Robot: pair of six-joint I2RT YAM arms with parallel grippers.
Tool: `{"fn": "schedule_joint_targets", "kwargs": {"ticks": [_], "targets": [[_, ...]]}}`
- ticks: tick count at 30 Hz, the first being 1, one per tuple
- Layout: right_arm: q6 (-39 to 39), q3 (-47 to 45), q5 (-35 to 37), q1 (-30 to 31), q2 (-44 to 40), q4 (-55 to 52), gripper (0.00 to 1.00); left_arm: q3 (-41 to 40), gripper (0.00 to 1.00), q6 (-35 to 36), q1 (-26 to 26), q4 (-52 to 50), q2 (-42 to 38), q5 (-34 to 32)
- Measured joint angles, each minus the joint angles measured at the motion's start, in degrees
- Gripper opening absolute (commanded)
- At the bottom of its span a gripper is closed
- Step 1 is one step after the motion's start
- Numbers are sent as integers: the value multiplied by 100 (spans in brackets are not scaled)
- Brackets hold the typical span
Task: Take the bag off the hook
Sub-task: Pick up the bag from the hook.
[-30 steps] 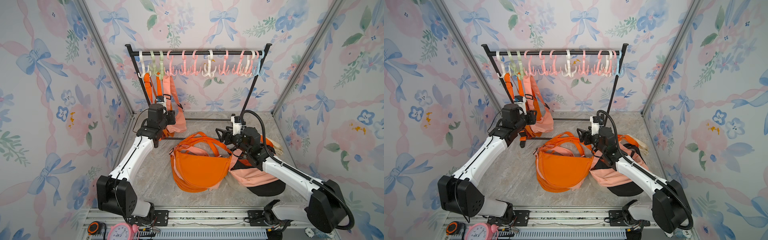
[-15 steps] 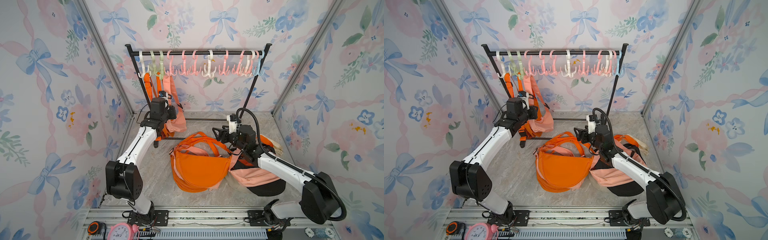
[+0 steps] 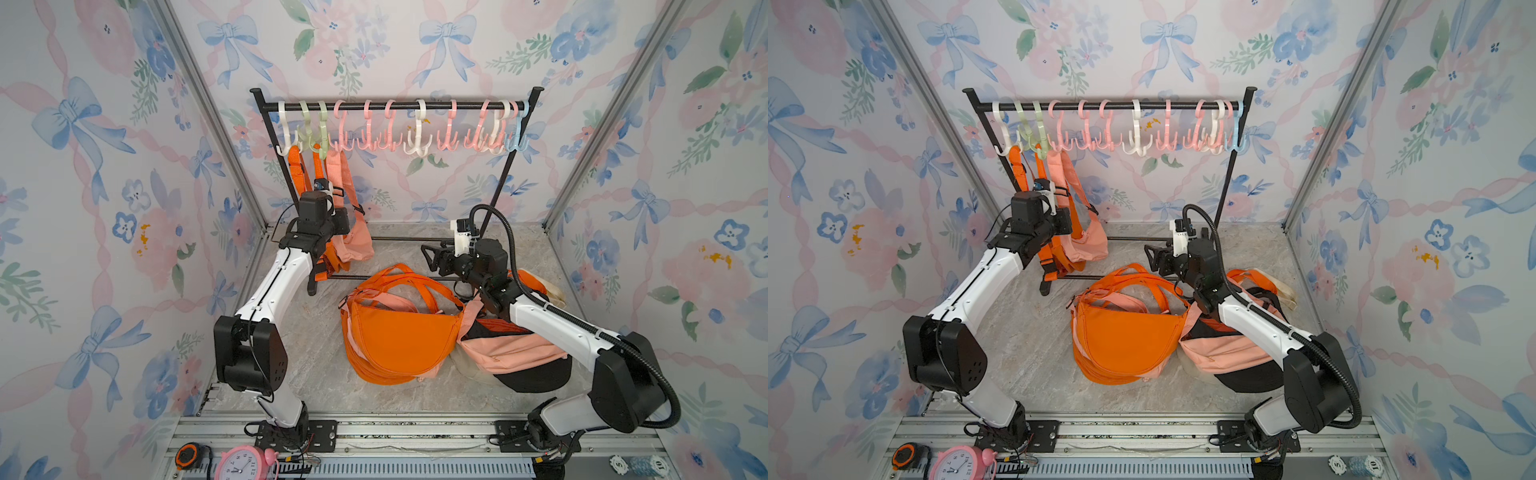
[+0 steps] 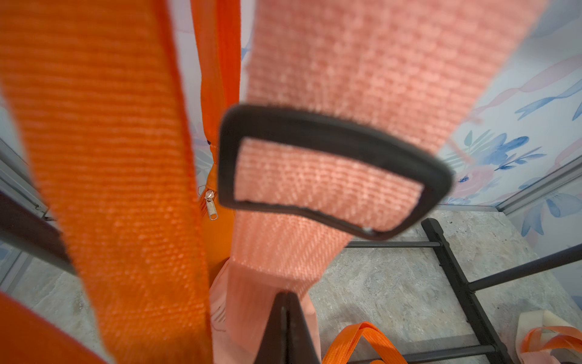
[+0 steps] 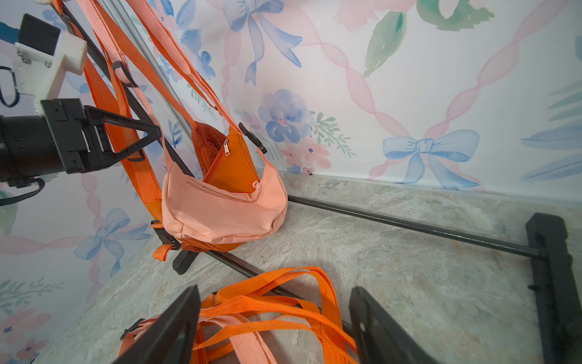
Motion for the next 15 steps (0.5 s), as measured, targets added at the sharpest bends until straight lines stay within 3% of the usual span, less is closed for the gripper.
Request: {"fn": "schedule_joint_targets", "kwargs": {"ticks": [2, 9, 15], "targets": [[2, 39, -39, -20, 42, 0, 76, 0, 2, -2, 0, -2, 0, 42], [2, 50, -98, -31, 46, 4, 76, 0, 38, -92, -31, -2, 0, 184], [4, 50, -142, -68, 46, 4, 76, 0, 52, -63, -258, -2, 0, 264]]}}
